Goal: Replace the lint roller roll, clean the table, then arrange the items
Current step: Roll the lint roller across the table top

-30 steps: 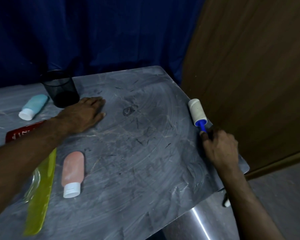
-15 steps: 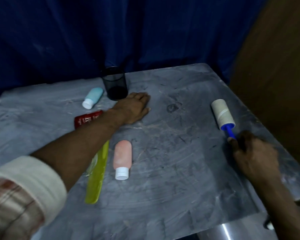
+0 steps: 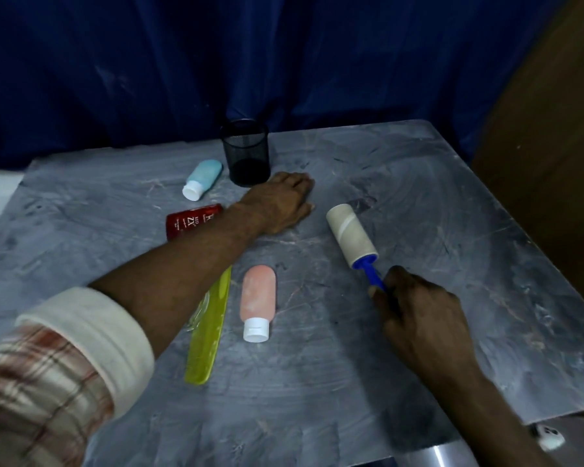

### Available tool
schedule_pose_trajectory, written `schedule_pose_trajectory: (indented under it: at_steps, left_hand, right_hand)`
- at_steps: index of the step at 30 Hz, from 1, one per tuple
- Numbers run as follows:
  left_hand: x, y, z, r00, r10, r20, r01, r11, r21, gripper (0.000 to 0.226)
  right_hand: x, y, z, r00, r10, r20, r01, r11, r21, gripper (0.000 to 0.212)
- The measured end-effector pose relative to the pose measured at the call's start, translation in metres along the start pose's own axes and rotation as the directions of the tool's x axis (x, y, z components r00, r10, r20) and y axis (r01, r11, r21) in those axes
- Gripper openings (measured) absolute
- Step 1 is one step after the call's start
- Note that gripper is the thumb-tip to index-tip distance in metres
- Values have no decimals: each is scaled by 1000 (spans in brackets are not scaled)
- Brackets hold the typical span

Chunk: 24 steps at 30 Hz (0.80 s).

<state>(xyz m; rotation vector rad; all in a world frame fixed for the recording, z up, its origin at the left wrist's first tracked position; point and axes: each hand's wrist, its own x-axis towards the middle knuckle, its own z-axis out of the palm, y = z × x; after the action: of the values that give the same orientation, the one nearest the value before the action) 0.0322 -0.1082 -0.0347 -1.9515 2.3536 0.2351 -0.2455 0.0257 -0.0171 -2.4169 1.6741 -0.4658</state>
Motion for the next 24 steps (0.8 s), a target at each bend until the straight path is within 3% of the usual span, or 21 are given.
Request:
schedule_pose_trajectory:
  at_steps: [7,24]
  left_hand:
    - [3,-2,3,999,18,-29,-17,999,33,69]
    - [4,-4,3,1000,23,-19,-23,999,30,69]
  right_hand:
    - [-4,-15,8,997,-71,-10,72,997,28,17]
    - [-12,-30,10,996,-85,34,83,994,67,18]
